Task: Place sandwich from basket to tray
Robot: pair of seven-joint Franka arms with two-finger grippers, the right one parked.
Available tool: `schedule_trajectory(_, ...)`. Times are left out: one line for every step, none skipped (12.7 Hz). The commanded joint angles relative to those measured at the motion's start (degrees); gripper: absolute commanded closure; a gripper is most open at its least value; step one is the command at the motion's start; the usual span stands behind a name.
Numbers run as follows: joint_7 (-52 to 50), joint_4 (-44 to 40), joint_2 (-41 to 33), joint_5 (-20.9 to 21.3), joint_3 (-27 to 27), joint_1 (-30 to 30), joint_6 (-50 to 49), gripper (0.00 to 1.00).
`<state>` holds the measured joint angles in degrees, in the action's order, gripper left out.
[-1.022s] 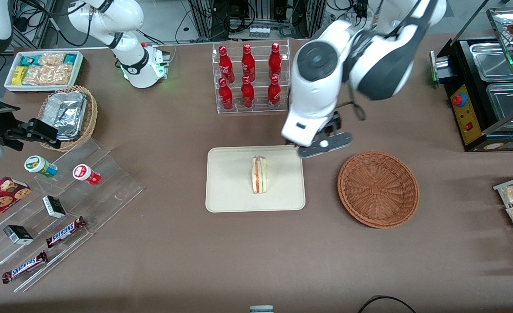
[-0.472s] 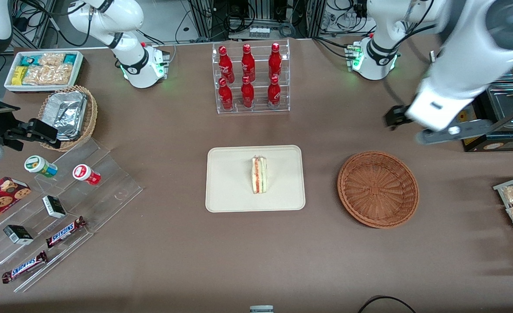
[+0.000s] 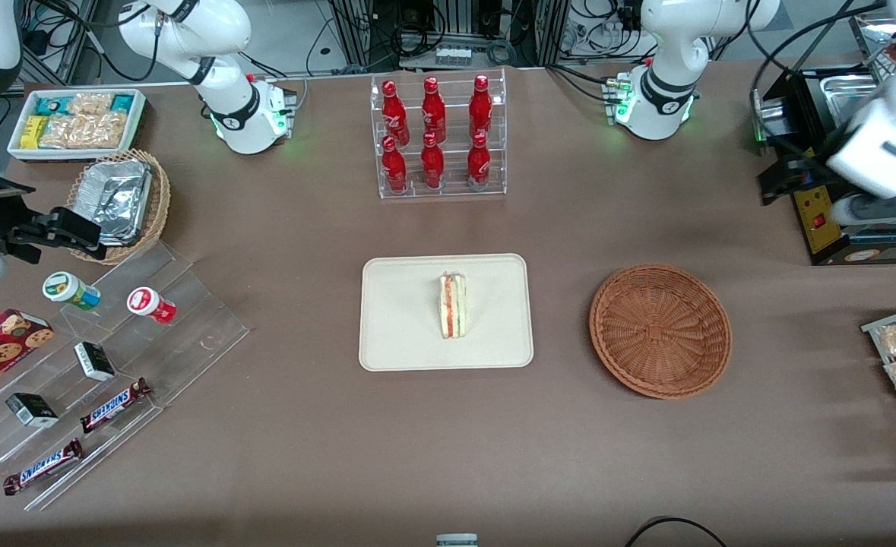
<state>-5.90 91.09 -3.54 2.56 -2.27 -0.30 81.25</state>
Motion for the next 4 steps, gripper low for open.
schedule_trajectory(0.72,1.02,-1.82,-0.63,0.86,-0.31,-1.0,0.0)
schedule_trajectory(0.89,0.33,-1.82,-0.54,0.86,-0.4,-1.0,0.0)
schedule_trajectory(1.07,-1.33,-1.47,-0.72,0.95,-0.32,-2.31,0.0)
schedule_trajectory(0.89,-1.61,-1.2,-0.72,0.95,-0.31,-3.71,0.0)
